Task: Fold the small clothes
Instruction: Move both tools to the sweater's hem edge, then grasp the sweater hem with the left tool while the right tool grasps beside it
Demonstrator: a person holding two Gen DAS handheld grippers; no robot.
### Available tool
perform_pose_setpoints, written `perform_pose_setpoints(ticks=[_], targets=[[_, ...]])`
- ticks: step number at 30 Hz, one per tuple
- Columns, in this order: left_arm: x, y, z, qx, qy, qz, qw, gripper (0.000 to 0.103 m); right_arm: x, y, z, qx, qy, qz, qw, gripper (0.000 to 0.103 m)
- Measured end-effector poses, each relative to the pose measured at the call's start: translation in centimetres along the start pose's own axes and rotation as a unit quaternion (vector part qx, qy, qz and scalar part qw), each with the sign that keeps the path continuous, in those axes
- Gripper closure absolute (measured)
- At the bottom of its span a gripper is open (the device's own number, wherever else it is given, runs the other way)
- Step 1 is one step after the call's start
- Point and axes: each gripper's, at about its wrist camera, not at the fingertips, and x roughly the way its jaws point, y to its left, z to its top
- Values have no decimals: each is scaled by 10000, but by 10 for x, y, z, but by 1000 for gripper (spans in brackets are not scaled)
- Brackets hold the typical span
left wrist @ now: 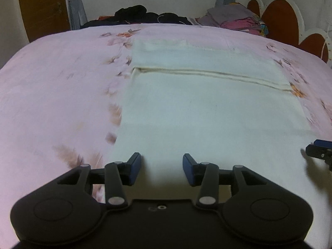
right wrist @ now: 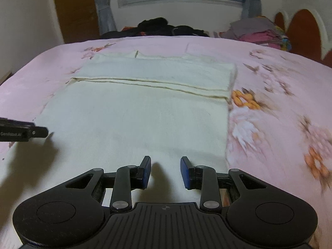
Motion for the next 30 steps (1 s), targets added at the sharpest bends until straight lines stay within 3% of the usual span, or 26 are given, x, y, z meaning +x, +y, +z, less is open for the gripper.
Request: perform_pose_setpoints(ticks=[13, 18, 26, 27, 28, 29, 30], targets=[[-56, 41, -71, -103, 57, -359, 9993, 58, -72, 21, -80, 611, 210, -692, 9955, 72], [-67, 50, -90, -147, 87, -382, 9991, 42, -93, 20, -99, 824, 204, -960, 9918, 72], [-75, 58, -109, -262, 167, -620, 9976, 43, -111, 21, -123, 1073, 270, -1146, 9872, 71], [-76, 59, -110, -290, 180, -652, 9973, 43, -113, 21, -125, 1108, 267, -1157, 9867, 69], [-77, 60, -112, -323, 199, -690, 9969, 43, -115, 21, -126, 1143, 260, -1183, 9860, 59], [-78, 61, -114, -347, 221, -732, 9965, 44, -117, 21, -128, 1189, 230, -1209, 9852, 42], [-78, 62, -116, -361, 241, -780, 9960, 44, -120, 23, -130, 1229, 189, -1206, 9849, 39]])
